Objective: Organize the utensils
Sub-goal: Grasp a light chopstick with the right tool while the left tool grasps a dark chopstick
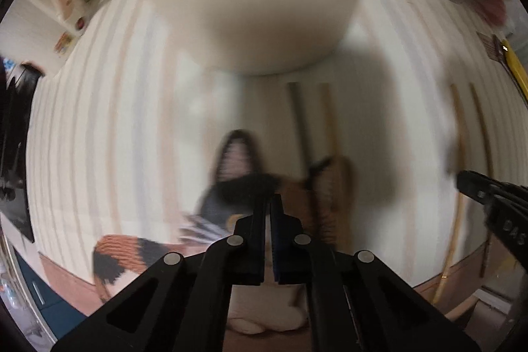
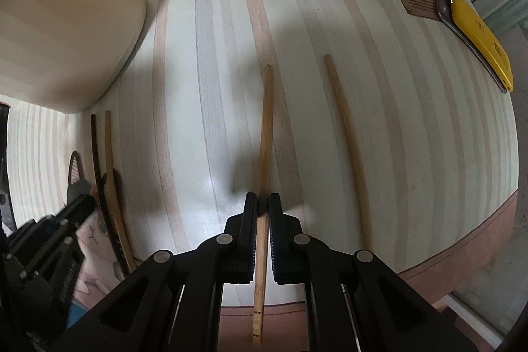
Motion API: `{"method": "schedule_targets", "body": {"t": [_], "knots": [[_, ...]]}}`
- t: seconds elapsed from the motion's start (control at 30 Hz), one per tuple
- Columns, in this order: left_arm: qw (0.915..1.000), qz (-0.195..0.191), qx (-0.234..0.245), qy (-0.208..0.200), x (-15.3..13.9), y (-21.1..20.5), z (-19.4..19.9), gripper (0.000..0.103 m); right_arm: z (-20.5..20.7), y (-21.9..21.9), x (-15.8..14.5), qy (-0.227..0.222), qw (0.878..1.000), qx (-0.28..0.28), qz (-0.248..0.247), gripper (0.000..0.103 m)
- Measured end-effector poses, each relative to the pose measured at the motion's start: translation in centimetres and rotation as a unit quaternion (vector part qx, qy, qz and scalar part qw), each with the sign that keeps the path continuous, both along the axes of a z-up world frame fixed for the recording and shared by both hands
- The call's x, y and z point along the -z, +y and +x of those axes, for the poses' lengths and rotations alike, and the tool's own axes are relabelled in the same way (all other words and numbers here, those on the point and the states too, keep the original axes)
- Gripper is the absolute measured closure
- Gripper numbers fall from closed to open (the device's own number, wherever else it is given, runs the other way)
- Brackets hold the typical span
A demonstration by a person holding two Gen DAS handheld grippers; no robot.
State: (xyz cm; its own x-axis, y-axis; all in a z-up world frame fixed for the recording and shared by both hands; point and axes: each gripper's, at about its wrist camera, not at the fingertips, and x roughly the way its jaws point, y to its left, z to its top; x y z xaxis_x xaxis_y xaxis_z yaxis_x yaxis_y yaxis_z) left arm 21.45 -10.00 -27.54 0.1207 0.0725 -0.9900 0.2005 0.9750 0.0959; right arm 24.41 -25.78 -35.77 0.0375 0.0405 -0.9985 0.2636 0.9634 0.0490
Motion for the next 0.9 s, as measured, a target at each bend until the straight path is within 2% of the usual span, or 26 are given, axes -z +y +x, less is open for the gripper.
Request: {"method": "schedule_targets", "body": {"t": [0.1, 0.17, 0.23, 0.3, 0.33, 0.37, 0.43, 0.47, 0.53, 0.6, 0.7, 0.73, 0.77, 0.8, 0.9], "knots": [[0.9996, 0.013, -0.025, 0.002, -0.1, 2.9, 0.7, 0.103, -0.4, 0.1, 0.0, 0.001, 1.000, -0.008, 0.003, 0.096], [0.9991, 0.004, -0.041, 0.008, -0.1, 4.4, 0.9, 0.103, -0.1, 0.4, 0.0, 0.000, 1.000, -0.015, 0.006, 0.096], [0.9975, -0.029, -0.061, 0.019, -0.3, 5.5, 1.1, 0.102, 0.1, 1.2, -0.1, -0.001, 1.000, -0.018, 0.011, 0.096], [0.9900, -0.095, -0.099, 0.035, -0.5, 6.1, 1.2, 0.100, 0.0, 1.5, -0.2, -0.002, 1.000, -0.017, 0.017, 0.096], [0.9838, -0.131, -0.112, 0.049, -0.3, 5.9, 1.3, 0.095, -0.1, 1.5, -0.2, -0.002, 1.000, -0.016, 0.019, 0.096], [0.9793, -0.152, -0.120, 0.059, -0.1, 5.6, 1.4, 0.085, -0.2, 1.5, -0.2, -0.003, 1.000, -0.015, 0.021, 0.096], [0.9751, -0.172, -0.124, 0.065, 0.1, 4.5, 1.5, 0.070, -0.1, 0.4, 0.0, -0.004, 1.000, -0.014, 0.027, 0.096], [0.9753, -0.174, -0.120, 0.065, 0.3, 3.7, 1.6, 0.070, -0.1, 0.2, -0.1, -0.002, 1.000, -0.014, 0.027, 0.096], [0.9799, -0.160, -0.099, 0.066, 0.5, 1.8, 1.9, 0.070, 0.7, -0.6, -0.5, 0.000, 1.000, -0.014, 0.027, 0.096], [0.9894, -0.118, -0.067, 0.050, 0.6, -0.3, 2.1, 0.070, 0.3, -1.0, -0.6, 0.001, 1.000, -0.015, 0.024, 0.096], [0.9975, -0.062, -0.024, 0.025, 0.9, -2.8, 1.9, 0.071, 0.4, -0.9, -0.7, 0.000, 1.000, -0.014, 0.018, 0.096], [0.9990, -0.042, -0.010, 0.016, 1.0, -3.5, 1.8, 0.075, 0.4, -0.7, -0.6, 0.000, 1.000, -0.013, 0.016, 0.096], [0.9993, -0.036, 0.006, 0.006, 1.0, -4.6, 1.7, 0.091, 0.5, -0.5, -0.6, 0.000, 1.000, -0.013, 0.013, 0.096], [0.9992, -0.037, 0.014, 0.003, 1.0, -5.2, 1.8, 0.099, 0.6, -0.4, -0.6, -0.001, 1.000, -0.013, 0.011, 0.096], [0.9995, -0.016, 0.027, -0.001, 1.2, -6.8, 1.5, 0.099, 1.1, 0.4, 0.2, -0.001, 1.000, -0.014, 0.009, 0.096]]}}
